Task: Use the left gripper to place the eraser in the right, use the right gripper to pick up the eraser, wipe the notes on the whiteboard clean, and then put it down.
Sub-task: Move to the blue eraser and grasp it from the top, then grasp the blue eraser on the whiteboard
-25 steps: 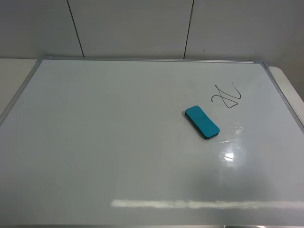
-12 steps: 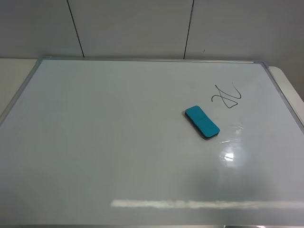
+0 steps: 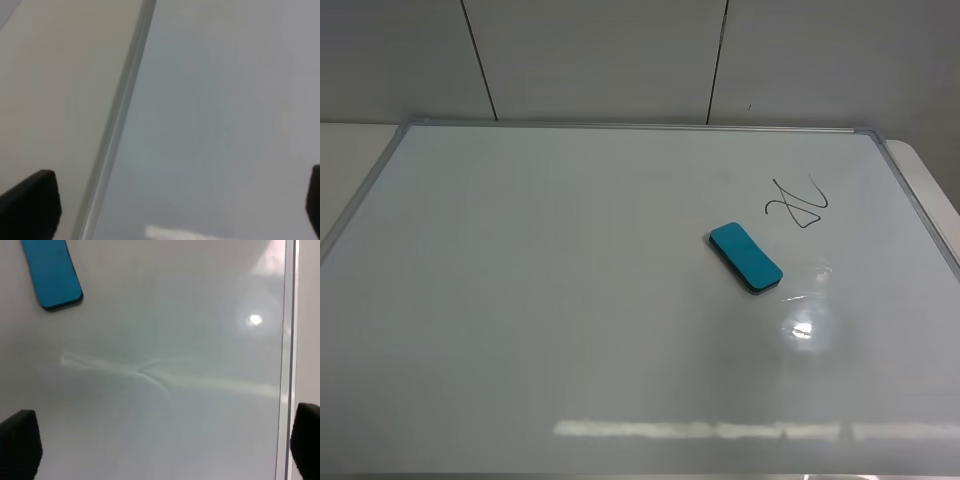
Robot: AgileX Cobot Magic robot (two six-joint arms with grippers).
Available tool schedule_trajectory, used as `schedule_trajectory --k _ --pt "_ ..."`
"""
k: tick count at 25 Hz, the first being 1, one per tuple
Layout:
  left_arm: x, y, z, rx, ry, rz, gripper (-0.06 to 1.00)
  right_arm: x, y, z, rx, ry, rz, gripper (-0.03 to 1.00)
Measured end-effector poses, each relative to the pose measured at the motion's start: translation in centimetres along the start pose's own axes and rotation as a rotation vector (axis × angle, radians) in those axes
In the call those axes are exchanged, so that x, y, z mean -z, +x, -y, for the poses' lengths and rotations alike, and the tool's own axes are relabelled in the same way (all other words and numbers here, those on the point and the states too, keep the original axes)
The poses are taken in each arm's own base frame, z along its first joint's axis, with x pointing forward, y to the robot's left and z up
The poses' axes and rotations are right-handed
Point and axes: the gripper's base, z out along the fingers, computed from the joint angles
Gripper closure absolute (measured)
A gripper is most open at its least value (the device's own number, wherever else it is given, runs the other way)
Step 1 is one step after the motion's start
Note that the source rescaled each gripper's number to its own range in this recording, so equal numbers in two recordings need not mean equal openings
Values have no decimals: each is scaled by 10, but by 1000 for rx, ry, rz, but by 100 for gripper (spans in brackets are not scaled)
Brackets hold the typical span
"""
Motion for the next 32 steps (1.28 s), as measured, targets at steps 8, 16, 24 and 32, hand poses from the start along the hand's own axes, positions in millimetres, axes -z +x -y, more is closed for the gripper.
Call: schedule_trajectory --k 8,16,24,32 --pt "0 0 0 0 0 0 -6 -90 -81 4 103 -206 -151 -3" --pt "0 0 0 0 0 0 -6 -177 -102 -37 139 -288 -252 -3" --pt "0 0 0 0 0 0 -6 -204 -101 -72 157 -193 -357 -3" --pt "0 0 0 0 0 0 -6 -227 -95 -72 161 -127 -380 -3"
